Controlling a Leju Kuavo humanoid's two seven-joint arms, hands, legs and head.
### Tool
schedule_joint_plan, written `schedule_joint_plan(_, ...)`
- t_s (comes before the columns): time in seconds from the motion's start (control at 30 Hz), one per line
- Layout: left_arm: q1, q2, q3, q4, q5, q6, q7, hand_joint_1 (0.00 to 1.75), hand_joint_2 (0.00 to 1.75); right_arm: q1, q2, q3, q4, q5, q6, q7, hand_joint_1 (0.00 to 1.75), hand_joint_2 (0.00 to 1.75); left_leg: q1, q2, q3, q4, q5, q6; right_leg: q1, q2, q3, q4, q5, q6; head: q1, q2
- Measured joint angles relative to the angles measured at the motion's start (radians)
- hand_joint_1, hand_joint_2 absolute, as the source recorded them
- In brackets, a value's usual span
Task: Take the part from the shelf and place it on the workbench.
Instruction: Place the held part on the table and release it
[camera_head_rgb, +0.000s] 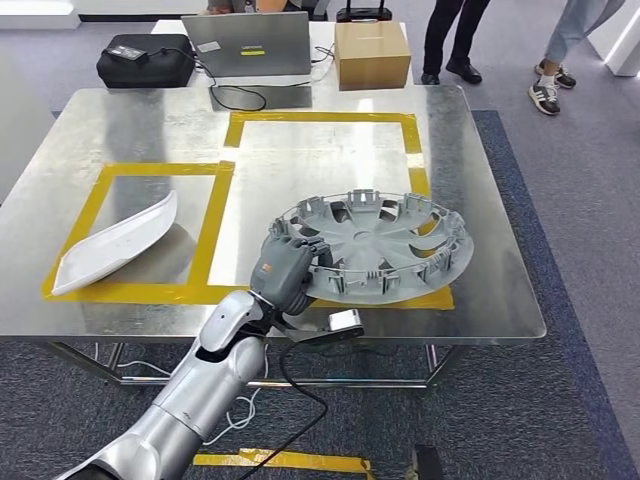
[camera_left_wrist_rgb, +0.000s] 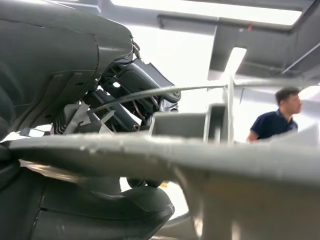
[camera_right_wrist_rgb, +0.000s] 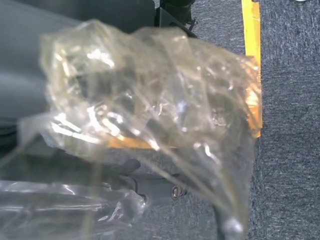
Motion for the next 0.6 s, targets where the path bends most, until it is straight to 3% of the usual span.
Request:
schedule_joint_plan(0.37, -0.037, -0.019, 0.0, 0.069, -0.003, -0.017, 0.01, 1.75, 1.75, -0.007, 0.0, 0.006, 0.0, 0.001, 0.002, 0.004, 0.0, 0.0, -0.004, 0.0, 0.0, 0.002, -0.001, 0.001, -0.004, -0.002, 0.001, -0.001, 0.001, 0.001, 0.0, 0.0)
schedule_joint_plan(0.6, -0.11, -0.043, -0.004, 0.155, -0.061, -0.119, 0.1, 1.75, 1.75, -0.011, 0.0, 0.014, -0.001, 0.01, 0.013, 0.013, 0.0, 0.0, -0.004, -0.001, 0.0, 0.002, -0.001, 0.001, -0.004, -0.003, 0.002, -0.001, 0.001, 0.001, 0.0, 0.0)
